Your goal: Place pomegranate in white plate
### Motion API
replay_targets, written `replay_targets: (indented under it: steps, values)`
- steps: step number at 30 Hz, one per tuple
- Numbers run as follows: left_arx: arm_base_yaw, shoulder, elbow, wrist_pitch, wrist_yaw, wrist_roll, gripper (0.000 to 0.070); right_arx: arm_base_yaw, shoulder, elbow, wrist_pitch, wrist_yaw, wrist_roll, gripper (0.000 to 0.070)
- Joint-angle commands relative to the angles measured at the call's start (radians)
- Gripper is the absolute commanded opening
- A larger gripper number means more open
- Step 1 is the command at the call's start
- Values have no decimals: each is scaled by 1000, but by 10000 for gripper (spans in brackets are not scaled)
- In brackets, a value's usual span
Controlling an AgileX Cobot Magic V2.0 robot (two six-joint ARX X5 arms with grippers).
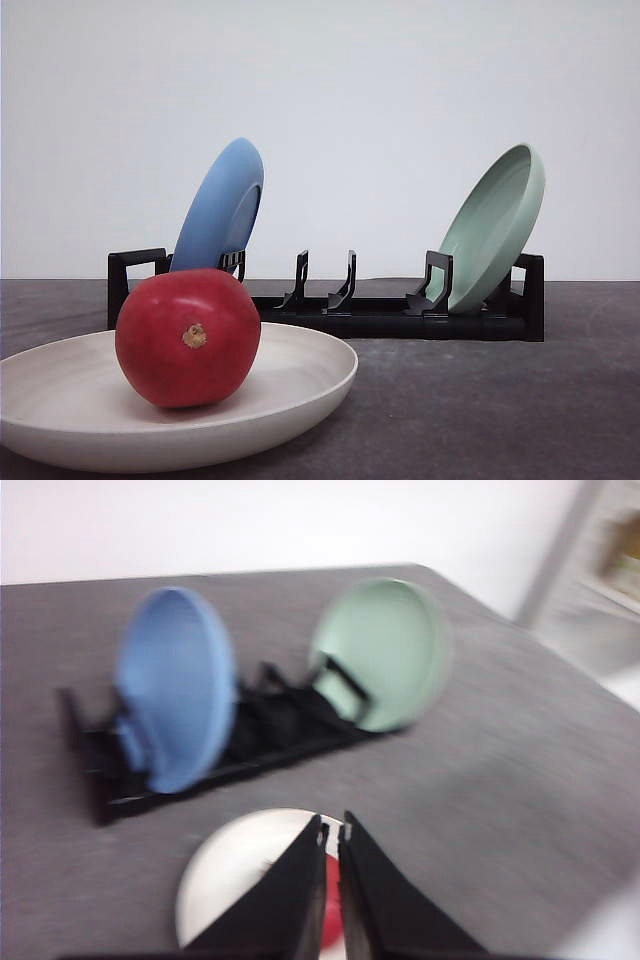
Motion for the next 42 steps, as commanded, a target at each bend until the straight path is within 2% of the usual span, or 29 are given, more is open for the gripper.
replay_targets:
  steps: [1, 3, 7, 9, 11, 18, 22, 36, 42]
  values:
    - [55, -19, -60, 102, -33, 70, 0, 11, 3, 9, 10, 0, 0, 9]
    - [139, -50, -157, 242, -61, 175, 0, 11, 3, 9, 10, 1, 0, 9]
    - [298, -112, -346, 493, -45, 409, 0, 11, 3, 9, 10, 1, 0, 9]
    - [379, -145, -431, 577, -19, 477, 0, 11, 3, 9, 10, 1, 0, 9]
    - [463, -174, -504, 636, 20, 507, 0, 11, 3, 9, 10, 1, 0, 9]
    - [770, -246, -688, 753, 221, 515, 0, 11, 3, 9, 10, 1, 0, 9]
    - [880, -254, -749, 769, 277, 515, 0, 11, 3, 9, 10, 1, 0, 9]
    - [1068, -362, -871, 798, 308, 514, 0, 11, 3, 9, 10, 1, 0, 9]
    - [1081, -410, -892, 755, 391, 515, 0, 11, 3, 9, 10, 1, 0, 9]
